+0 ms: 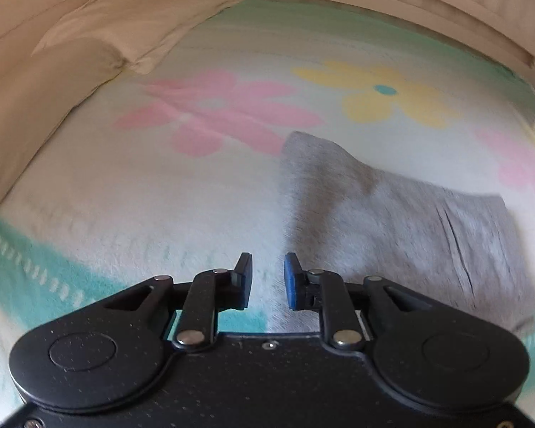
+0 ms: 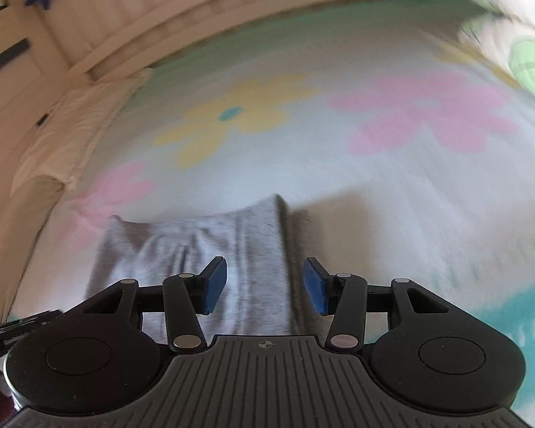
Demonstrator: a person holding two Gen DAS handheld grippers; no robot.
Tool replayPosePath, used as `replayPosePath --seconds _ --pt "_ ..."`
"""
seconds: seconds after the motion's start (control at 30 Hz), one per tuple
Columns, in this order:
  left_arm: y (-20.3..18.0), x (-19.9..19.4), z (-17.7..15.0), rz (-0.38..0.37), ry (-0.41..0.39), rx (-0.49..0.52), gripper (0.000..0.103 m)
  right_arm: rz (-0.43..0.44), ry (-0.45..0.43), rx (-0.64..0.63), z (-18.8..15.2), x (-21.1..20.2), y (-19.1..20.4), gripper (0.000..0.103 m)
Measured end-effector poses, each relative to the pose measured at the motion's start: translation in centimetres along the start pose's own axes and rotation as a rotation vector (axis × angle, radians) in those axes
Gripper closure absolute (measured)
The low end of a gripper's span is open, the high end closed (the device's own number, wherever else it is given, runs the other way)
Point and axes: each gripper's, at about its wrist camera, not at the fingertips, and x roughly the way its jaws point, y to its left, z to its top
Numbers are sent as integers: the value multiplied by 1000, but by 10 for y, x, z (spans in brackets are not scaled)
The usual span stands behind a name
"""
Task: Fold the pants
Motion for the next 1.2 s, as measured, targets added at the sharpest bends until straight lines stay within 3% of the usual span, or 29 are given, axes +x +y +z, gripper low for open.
replayPosePath --seconds 0.1,0.23,0.4,0.6,0.7,0.8,0.9,1.03,1.2 --pt "-19 -10 -3 -21 -19 40 72 5 -43 -22 4 -12 2 56" --pt "-36 -32 -4 -54 -80 57 54 9 -88 -18 3 -32 8 56" --pt "-55 -68 -16 -34 -141 144 50 20 -107 -130 -19 -63 31 56" --pt "-55 -115 -32 -57 -202 78 35 59 -104 -130 -46 -89 44 55" --pt "-56 -128 -40 -30 -210 80 31 12 -103 -145 -58 -96 52 55" --pt "-58 -133 -51 3 -241 84 21 -50 -101 -178 -67 -94 60 55" --pt "-60 -133 -62 52 -309 82 15 -18 -91 -173 -69 -91 62 55" --pt "-64 -121 -65 16 -265 123 15 18 -70 -111 -67 -87 56 55" --pt "-64 -111 -60 -8 -230 106 15 -22 -52 -107 -65 -81 56 55"
